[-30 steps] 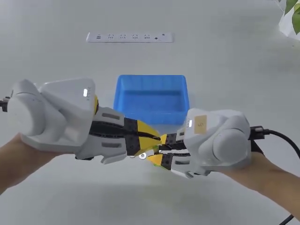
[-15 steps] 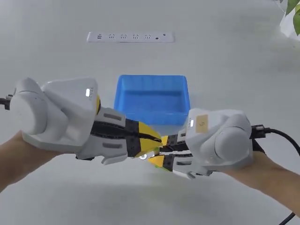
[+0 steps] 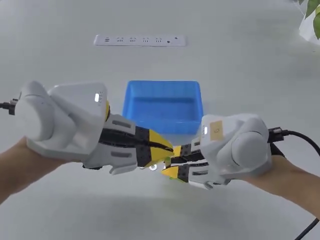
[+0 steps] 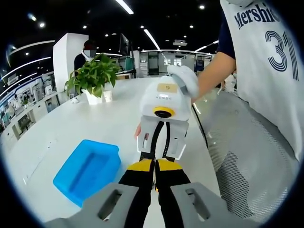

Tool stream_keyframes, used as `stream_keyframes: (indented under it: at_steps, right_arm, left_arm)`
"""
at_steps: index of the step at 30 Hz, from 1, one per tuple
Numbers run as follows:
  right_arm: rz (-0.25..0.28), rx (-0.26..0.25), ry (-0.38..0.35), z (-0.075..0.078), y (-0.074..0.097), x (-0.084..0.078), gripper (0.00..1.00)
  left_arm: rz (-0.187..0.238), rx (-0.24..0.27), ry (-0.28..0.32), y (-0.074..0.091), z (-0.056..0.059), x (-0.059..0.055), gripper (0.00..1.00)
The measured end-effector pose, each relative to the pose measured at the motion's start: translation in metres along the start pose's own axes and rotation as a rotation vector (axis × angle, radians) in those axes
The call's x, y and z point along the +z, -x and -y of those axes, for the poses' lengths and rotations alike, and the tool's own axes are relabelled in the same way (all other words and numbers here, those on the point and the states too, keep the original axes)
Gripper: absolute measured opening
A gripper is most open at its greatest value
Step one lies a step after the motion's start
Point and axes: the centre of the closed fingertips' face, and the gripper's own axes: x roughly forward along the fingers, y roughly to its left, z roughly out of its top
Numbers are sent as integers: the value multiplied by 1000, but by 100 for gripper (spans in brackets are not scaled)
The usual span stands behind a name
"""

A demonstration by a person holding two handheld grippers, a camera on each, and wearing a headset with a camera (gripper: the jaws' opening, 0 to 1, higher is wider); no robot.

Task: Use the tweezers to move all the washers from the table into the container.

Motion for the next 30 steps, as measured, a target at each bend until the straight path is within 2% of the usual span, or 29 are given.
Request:
stream_keyframes:
  at_steps: [7,13,22,30]
  right_arm:
    - [-17,-11,16,0,0,1,10]
    - [-11,-26,19,1,6,7,10]
    - [-1,-59,69,10,17,28,10]
    - [20,-96,99,26,24,51,10]
  left_arm:
    - [-10,-2,-5,2,1,-1,5]
    - [-4,2,-19,7,1,6,5]
    - [4,16,-80,21,-3,25,5]
    - [8,30,-123,37,-16,40,5]
